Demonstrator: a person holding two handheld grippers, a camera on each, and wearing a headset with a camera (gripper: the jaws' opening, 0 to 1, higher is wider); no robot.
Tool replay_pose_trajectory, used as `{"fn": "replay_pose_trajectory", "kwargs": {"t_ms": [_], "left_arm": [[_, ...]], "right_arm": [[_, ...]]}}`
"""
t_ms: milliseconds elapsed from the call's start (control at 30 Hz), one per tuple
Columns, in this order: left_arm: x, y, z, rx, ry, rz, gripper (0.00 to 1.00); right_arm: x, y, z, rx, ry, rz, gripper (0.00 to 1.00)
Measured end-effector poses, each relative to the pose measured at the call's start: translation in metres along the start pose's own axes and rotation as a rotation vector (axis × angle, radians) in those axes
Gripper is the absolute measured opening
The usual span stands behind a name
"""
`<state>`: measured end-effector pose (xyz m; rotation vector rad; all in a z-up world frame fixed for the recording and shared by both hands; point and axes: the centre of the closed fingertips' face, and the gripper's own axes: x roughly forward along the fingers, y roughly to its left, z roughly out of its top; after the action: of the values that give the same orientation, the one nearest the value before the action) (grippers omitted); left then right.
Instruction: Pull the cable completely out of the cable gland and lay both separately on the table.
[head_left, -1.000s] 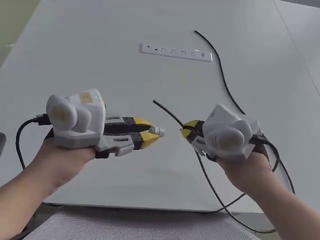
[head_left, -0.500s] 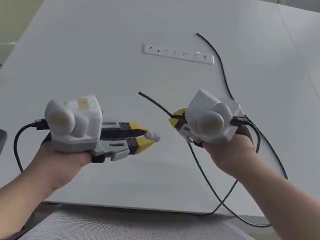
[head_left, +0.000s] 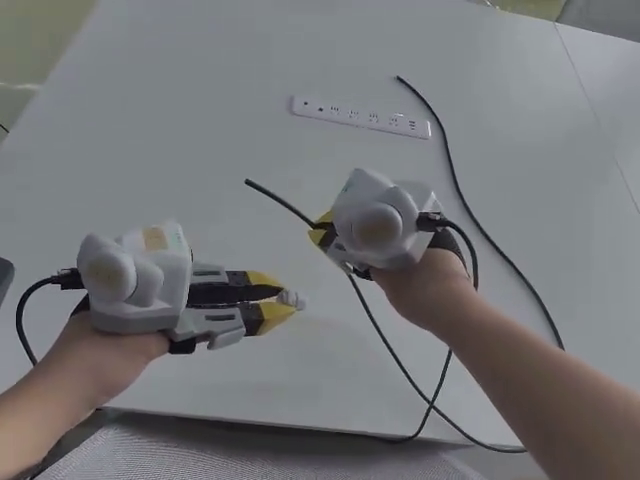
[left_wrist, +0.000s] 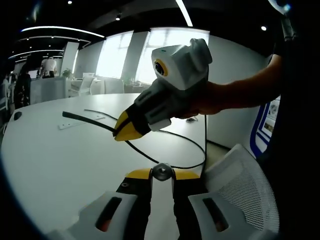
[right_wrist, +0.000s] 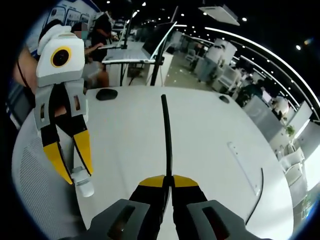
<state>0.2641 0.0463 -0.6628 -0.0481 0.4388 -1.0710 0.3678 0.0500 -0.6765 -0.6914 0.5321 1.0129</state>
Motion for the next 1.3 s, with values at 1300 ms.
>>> {"fn": "replay_pose_trajectory", "kwargs": {"t_ms": [1300], "left_arm": [[-0.008,0.064,-0.091,-0.074,0.062,0.158,0.15]], "right_arm": [[0.125,0.075,0.011,-0.141,0.057,0.276,0.0]]}}
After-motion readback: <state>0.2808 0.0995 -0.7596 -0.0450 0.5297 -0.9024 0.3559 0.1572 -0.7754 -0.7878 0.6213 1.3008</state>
